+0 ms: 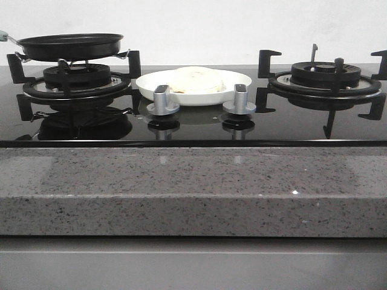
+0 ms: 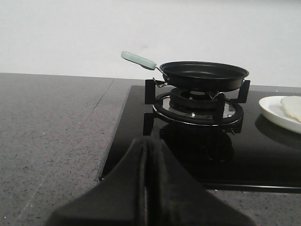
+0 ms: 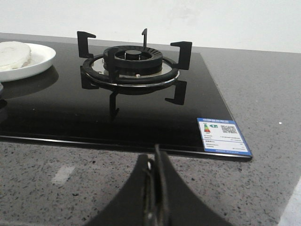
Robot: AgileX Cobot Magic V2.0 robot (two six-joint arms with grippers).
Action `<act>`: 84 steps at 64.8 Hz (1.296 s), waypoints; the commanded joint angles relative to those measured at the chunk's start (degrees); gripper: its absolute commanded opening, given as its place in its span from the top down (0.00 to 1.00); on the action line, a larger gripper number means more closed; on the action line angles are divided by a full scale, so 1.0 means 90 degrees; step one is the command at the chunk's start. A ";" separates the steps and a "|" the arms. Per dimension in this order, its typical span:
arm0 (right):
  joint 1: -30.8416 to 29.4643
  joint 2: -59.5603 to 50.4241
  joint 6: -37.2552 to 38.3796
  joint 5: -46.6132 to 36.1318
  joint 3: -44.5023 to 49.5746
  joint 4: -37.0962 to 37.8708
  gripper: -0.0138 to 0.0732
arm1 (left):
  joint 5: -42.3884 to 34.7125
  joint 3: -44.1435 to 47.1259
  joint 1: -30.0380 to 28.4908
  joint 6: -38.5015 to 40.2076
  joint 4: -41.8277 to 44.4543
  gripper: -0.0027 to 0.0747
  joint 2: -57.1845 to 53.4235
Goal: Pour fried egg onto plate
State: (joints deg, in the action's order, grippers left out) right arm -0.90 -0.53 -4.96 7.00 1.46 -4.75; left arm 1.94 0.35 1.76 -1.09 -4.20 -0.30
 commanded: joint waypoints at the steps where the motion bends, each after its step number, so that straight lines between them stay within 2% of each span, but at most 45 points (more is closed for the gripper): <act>1: -0.0039 -0.0128 -0.0031 -0.0529 -0.0020 0.0006 0.92 | -0.0539 0.0030 0.0040 0.0053 -0.0034 0.99 -0.0109; 19: -0.0039 -0.0128 -0.0024 -0.1005 -0.0020 0.0020 0.92 | -0.0539 0.0030 0.0040 0.0053 -0.0034 0.99 -0.0109; 43: -0.0045 -0.0128 0.0412 -0.1230 -0.0020 0.0230 0.92 | -0.0539 0.0030 0.0040 0.0053 -0.0034 0.99 -0.0109; 84: -0.0045 -0.0128 0.0551 -0.1220 -0.0020 0.0417 0.92 | -0.0539 0.0030 0.0040 0.0053 -0.0034 0.99 -0.0109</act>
State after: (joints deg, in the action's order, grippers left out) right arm -0.90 -0.53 0.00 0.90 1.46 -1.90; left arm 1.94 0.35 1.76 -1.09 -4.20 -0.30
